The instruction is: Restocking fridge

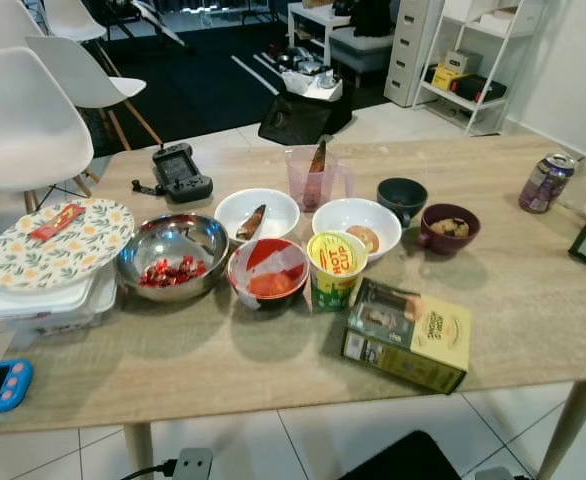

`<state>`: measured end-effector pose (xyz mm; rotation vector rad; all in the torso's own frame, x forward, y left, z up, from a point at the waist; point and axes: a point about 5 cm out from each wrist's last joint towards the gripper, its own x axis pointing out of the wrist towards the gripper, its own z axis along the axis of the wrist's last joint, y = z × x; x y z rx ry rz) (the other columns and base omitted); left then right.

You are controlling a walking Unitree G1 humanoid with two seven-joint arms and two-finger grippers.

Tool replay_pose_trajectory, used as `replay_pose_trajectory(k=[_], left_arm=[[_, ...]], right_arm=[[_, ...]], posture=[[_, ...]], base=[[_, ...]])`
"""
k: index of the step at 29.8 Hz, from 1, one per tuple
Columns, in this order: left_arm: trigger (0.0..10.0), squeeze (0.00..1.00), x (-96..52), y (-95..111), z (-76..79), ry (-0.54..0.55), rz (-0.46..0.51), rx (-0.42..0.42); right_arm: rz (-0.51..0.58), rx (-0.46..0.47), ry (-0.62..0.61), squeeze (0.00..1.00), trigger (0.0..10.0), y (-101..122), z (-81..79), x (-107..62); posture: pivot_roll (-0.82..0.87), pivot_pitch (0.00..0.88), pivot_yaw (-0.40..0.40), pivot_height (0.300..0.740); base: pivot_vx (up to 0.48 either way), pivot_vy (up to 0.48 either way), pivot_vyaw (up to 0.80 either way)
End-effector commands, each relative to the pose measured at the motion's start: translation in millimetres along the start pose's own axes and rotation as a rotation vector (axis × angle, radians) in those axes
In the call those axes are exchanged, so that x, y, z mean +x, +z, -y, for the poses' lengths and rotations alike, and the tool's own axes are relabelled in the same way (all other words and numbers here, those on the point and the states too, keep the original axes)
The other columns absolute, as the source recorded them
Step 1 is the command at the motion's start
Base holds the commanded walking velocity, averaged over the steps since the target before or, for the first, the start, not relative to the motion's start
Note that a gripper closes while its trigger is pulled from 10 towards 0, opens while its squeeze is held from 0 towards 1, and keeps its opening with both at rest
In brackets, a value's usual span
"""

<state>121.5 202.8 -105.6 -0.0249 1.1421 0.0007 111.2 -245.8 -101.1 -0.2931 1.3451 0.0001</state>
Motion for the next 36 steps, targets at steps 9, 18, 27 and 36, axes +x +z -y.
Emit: replay_pose_trajectory(k=[9,18,27,36], left_arm=[[10.0,0.00,-0.5,-5.4,0.2,-0.001,-0.023,-0.004],[10.0,0.00,-0.4,-5.5,1.3,-0.004,-0.024,-0.007],[10.0,0.00,-0.3,-5.0,1.4,-0.007,-0.023,-0.002],[10.0,0.00,-0.3,-4.5,1.1,-0.011,-0.024,0.006]], right_arm=[[-0.011,0.001,0.003,0.00,10.0,-4.3,-1.4,0.2],[-0.011,0.001,0.002,0.00,10.0,-4.5,-1.4,0.2],[-0.011,0.002,0.005,0.00,10.0,-4.9,-3.0,0.3],[-0.015,0.012,0.010,0.00,10.0,-7.5,-5.9,0.6]], posture=[[-0.02,0.000,-0.043,0.740],[-0.02,0.000,-0.042,0.740],[-0.03,0.000,-0.033,0.740],[-0.03,0.000,-0.024,0.740]], base=[[-0.181,0.000,0.00],[-0.329,0.000,0.00],[-0.330,0.000,0.00],[-0.331,0.000,0.00]])
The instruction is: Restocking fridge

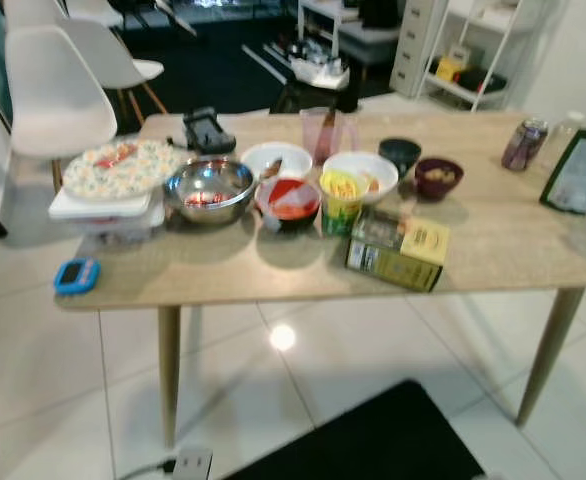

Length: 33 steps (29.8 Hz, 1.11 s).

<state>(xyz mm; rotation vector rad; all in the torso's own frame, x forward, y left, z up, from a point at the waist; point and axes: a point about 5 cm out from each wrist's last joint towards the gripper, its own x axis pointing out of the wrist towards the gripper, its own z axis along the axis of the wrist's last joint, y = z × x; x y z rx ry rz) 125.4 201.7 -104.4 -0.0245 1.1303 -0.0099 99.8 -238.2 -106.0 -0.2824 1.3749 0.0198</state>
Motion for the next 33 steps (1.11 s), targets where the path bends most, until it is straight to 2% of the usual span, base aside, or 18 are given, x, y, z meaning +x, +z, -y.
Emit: replay_pose_trajectory(k=[1,7,20,33], left_arm=[[10.0,0.00,-1.0,-8.5,0.1,-0.004,-0.036,0.002],[10.0,0.00,-0.9,-8.0,0.4,-0.006,-0.033,0.005],[10.0,0.00,-0.4,-3.1,-0.4,-0.006,-0.018,0.012],[10.0,0.00,0.6,-0.3,2.6,-0.013,-0.011,0.018]], right_arm=[[0.011,0.019,-0.014,0.00,10.0,2.4,4.1,-0.4],[0.008,0.027,-0.012,0.00,10.0,-0.2,3.3,-0.3],[0.024,0.041,0.005,0.00,10.0,2.8,2.2,-0.3],[0.019,0.026,0.003,0.00,10.0,5.3,4.3,-0.6]], posture=[[-0.03,0.000,-0.024,0.740],[-0.04,0.000,-0.019,0.740],[-0.04,0.000,-0.023,0.740],[-0.05,0.000,-0.024,0.740]], base=[[-0.330,0.000,0.00],[-0.327,0.000,0.00],[0.000,0.000,0.00],[0.000,0.000,-0.79]])
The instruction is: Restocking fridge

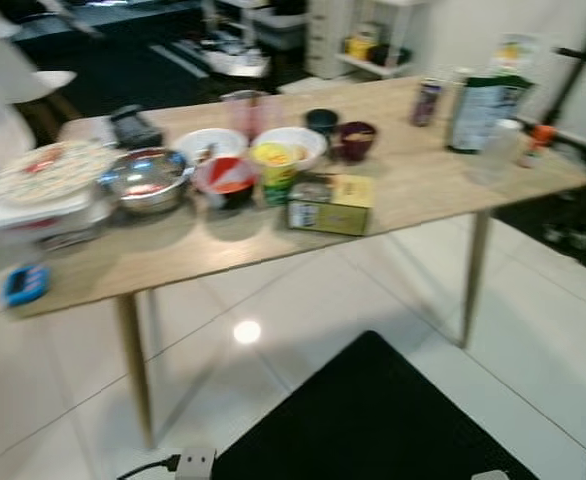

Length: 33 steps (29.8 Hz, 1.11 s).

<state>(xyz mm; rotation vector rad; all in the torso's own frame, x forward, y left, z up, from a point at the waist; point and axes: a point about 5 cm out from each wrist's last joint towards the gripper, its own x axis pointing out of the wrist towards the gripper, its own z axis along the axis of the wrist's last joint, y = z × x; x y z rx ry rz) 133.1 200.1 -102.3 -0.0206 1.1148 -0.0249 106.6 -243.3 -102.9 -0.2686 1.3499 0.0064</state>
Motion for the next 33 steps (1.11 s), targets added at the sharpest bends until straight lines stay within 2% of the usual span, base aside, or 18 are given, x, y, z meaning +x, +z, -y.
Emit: replay_pose_trajectory(k=[1,14,33], left_arm=[[10.0,0.00,-0.9,-7.9,1.0,-0.003,-0.026,0.007],[10.0,0.00,-0.7,-6.1,-0.4,0.011,-0.023,0.015],[10.0,0.00,0.7,0.2,1.4,0.023,-0.015,0.075]], right_arm=[[-0.005,0.008,0.007,0.00,10.0,-0.8,-2.5,0.3],[-0.006,0.023,0.014,0.00,10.0,-0.4,-5.6,0.5],[0.000,0.041,0.004,0.00,10.0,0.5,-4.1,0.4]], posture=[[-0.05,0.000,-0.024,0.740],[-0.06,0.000,-0.007,0.740],[-0.08,0.000,0.008,0.740]], base=[[0.000,0.000,-0.79],[0.000,0.000,-0.79],[0.000,0.000,-0.79]])
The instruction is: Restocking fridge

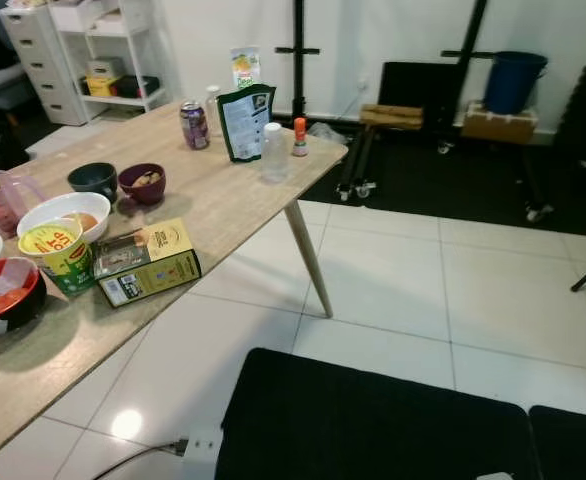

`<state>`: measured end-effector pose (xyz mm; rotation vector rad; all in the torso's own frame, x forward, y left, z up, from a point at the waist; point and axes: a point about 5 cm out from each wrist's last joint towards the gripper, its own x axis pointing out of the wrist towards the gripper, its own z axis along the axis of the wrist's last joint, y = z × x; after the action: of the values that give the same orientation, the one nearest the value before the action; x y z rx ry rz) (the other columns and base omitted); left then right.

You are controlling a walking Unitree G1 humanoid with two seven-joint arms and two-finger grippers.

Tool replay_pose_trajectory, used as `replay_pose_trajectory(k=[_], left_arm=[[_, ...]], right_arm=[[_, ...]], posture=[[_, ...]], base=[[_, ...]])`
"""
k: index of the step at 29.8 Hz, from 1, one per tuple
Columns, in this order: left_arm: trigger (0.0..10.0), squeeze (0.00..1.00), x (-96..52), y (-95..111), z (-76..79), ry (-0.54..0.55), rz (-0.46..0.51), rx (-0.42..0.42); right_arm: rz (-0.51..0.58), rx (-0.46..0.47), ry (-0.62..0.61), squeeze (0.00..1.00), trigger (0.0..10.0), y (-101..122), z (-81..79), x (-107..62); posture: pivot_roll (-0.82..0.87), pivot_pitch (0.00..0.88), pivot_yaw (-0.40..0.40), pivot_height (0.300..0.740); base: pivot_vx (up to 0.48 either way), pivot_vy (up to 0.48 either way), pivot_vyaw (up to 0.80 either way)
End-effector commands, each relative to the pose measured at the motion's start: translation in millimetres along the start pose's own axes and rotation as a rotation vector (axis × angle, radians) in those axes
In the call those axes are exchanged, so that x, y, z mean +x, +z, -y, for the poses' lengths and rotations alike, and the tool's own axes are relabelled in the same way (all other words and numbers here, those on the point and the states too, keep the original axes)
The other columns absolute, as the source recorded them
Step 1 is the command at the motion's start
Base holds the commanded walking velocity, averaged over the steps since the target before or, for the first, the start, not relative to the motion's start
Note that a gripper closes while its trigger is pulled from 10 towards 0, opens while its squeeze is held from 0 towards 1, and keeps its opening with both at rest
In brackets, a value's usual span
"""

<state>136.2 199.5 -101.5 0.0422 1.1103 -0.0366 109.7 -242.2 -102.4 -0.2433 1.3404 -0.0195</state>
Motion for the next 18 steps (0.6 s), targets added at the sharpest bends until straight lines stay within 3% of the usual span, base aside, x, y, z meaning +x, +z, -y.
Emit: replay_pose_trajectory(k=[1,18], left_arm=[[10.0,0.00,-0.1,-3.6,1.0,0.005,-0.021,0.030],[10.0,0.00,-0.5,-7.7,3.1,0.021,-0.022,0.070]], right_arm=[[-0.009,0.009,0.008,0.00,10.0,-3.8,-3.2,0.3],[-0.027,0.007,0.001,0.00,10.0,-13.3,-1.9,0.2]], posture=[[-0.08,0.000,0.008,0.740],[-0.09,0.000,0.004,0.740]], base=[[0.000,0.000,-0.79],[0.000,0.000,-0.79]])
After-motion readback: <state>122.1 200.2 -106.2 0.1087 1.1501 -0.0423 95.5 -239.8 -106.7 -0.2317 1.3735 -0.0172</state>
